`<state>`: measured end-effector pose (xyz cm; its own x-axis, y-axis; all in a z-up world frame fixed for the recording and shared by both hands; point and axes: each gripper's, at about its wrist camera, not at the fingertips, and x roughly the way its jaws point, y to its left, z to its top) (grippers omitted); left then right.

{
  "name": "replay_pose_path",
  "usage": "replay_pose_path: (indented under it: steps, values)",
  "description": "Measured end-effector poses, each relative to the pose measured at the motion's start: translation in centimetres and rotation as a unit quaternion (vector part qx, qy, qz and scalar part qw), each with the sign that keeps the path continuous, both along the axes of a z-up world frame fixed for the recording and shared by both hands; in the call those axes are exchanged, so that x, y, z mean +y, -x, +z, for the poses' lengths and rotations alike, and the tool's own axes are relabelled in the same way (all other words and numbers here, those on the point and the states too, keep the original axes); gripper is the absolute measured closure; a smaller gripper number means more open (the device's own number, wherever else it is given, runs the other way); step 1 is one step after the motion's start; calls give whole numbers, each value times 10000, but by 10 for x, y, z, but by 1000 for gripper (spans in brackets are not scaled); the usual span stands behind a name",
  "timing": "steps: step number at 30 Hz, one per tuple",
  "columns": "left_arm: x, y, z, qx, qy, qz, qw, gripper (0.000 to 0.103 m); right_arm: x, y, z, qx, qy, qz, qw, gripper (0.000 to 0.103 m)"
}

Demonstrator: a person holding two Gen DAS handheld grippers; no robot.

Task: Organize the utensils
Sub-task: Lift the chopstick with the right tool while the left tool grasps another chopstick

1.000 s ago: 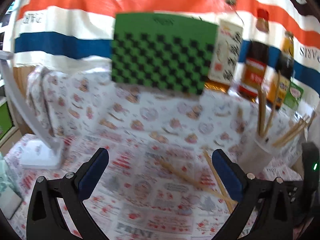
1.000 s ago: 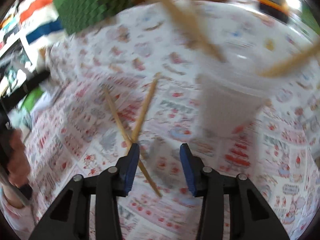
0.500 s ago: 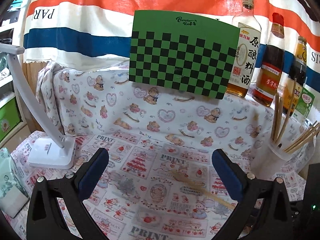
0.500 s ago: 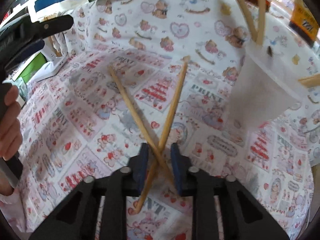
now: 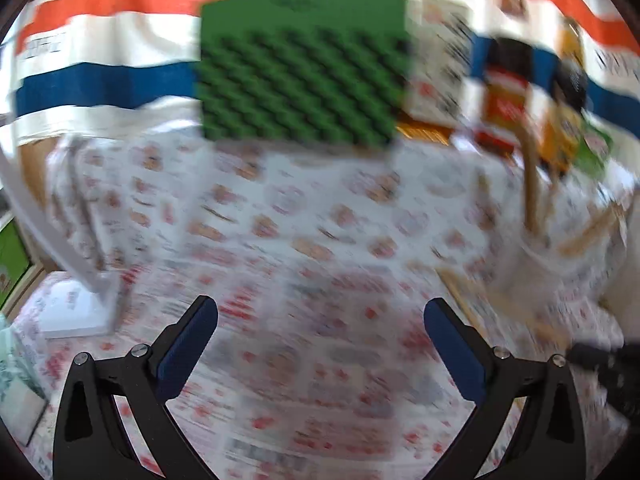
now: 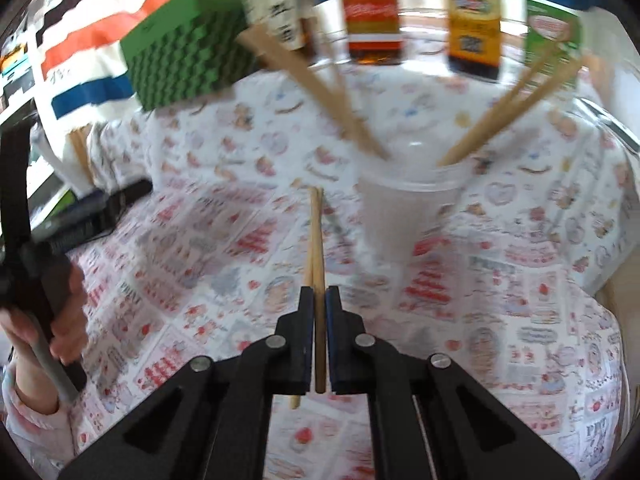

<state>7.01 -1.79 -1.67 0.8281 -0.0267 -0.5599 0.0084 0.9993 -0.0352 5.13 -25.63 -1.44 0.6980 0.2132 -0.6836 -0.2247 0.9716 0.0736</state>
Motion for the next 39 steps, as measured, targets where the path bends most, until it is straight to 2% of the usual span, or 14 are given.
replay_pose_path:
  steps: [2,4,6,8,12,15,19,23,26,28,33,35,37,39]
  values:
    - [-21,-3,-10,173,-167,-456,9987,1,-8,-5,-6,185,74,-151,9997,97]
    - [-40,-6,-14,316,-367,-788,9957,1,-16,-12,-15,485,-193,-144,9985,97]
    - [-53,-6,-17,409,-489,-933,9936,1,-13,-13,-21,634,-158,-76,9978,98]
    - [-60,-7,-19,510,-616,-824,9934,1,-5,-12,-28,767,31,-29,9970,98]
    - [-51,-8,-14,569,-436,-608,9956,1,13,-7,-33,951,-237,473,9941,98]
    - [-37,-11,-12,685,-243,-447,9964,1,26,-3,-36,1001,-470,714,9913,98]
    - [-25,-16,-19,995,-56,-356,9944,1,23,2,-27,680,-390,356,9963,98]
    - [-38,-19,-30,1353,86,-713,9882,2,2,-1,-19,627,-197,-57,9978,98]
    - [-59,-16,-36,1636,-78,-1102,9803,2,-13,-7,-26,823,-223,-269,9960,97]
    - [-71,-14,-42,1843,-293,-1148,9757,4,-19,-10,-29,984,-417,-241,9940,97]
    - [-86,-13,-58,2069,-486,-1277,9688,7,-12,-1,-22,790,-229,-235,9963,98]
    - [-90,-10,-59,1923,-629,-1269,9711,8,-9,1,-22,733,-144,-228,9969,98]
    - [-88,-11,-60,1986,-505,-1283,9703,10,-11,3,-21,712,-118,-250,9971,98]
    - [-84,-13,-58,1942,-518,-1194,9723,18,-11,2,-22,740,-118,-240,9969,98]
